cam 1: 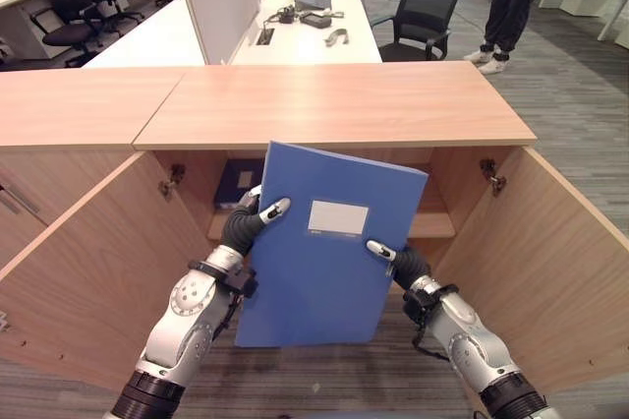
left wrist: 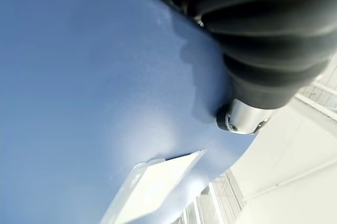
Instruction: Put the empty folder in the office cabinet
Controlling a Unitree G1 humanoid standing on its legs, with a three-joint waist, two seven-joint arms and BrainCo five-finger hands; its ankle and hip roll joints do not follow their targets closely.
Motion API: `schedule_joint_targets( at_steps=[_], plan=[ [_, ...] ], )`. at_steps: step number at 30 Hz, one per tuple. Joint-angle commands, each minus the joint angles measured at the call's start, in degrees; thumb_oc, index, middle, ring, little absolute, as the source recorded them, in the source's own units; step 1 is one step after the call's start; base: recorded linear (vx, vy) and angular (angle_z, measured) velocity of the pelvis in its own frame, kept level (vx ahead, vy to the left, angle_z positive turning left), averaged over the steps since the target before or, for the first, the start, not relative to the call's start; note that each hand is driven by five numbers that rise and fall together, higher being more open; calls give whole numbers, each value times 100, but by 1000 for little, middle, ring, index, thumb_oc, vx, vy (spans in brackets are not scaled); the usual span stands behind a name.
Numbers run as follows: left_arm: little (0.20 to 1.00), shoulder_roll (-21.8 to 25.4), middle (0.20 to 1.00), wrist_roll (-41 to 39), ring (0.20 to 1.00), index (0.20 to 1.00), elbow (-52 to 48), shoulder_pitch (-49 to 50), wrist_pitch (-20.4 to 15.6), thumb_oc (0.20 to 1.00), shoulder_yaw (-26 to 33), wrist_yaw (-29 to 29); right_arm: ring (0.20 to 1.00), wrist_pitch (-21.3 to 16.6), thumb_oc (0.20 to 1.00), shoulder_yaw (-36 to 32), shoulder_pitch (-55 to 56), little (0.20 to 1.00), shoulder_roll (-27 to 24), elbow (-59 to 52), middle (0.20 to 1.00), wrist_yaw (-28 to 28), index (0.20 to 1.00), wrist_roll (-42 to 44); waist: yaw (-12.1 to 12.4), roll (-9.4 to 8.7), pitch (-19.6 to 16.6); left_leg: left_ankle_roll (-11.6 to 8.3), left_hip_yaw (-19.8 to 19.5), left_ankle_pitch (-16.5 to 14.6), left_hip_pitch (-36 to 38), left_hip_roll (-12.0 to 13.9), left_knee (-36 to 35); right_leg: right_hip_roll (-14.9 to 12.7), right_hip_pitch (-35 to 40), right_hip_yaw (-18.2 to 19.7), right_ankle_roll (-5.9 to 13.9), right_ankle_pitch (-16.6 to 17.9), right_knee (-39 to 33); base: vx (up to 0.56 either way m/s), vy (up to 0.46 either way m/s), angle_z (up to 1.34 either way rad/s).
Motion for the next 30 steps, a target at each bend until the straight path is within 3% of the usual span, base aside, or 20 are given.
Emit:
schedule_joint_targets(
  at_steps=[1, 20, 21, 22, 23, 28, 30],
  plan=[
    [200, -99, 200, -272, 200, 200, -94, -502, -295, 200, -333, -324, 200, -65, 200, 243, -554, 200, 342, -606, 200, 582, 200, 428, -30, -182, -94, 156, -48, -385, -3, -192, 17, -163, 33, 184, 299, -596, 318, 0, 0, 0],
    [200, -1, 200, -6, 200, 200, 130, -384, -291, 200, 12, -583, 200, 384, 200, 413, -654, 200, -316, -849, 200, 1334, 200, 55, 6, -223, -114, 136, -41, -359, -18, -170, 17, -139, 3, 201, 294, -594, 341, 0, 0, 0],
    [238, 10, 238, 40, 238, 238, 170, -359, -286, 238, 33, -588, 200, 392, 200, 391, -645, 200, -350, -822, 200, 1351, 200, -12, 10, -223, -112, 136, -44, -357, -22, -169, 17, -137, 1, 201, 294, -596, 343, 0, 0, 0],
    [777, 22, 777, 98, 777, 777, 217, -325, -273, 777, 55, -580, 200, 392, 200, 360, -632, 200, -373, -776, 200, 1345, 200, -73, 10, -221, -110, 135, -44, -355, -23, -170, 17, -136, -1, 200, 294, -597, 344, 0, 0, 0],
    [1000, 19, 1000, 162, 1000, 1000, 256, -285, -271, 1000, 79, -573, 200, 399, 200, 322, -602, 200, -377, -730, 200, 1343, 200, -105, 11, -220, -110, 134, -46, -355, -24, -171, 17, -134, 1, 194, 293, -598, 348, 0, 0, 0],
    [1000, 18, 1000, 335, 1000, 1000, 703, -79, -183, 1000, 175, -564, 200, 392, 200, 128, -418, 200, -317, -403, 200, 1248, 200, -194, 20, -214, -115, 131, -59, -351, -32, -166, 17, -132, -1, 178, 291, -597, 344, 0, 0, 0],
    [1000, 100, 1000, 771, 1000, 1000, 981, 165, -231, 1000, 358, -552, 200, 354, 200, -136, -180, 200, -157, -119, 200, 1157, 200, -169, 21, -211, -111, 133, -81, -346, -48, -166, 17, -121, -13, 175, 287, -604, 360, 0, 0, 0]
  ],
)
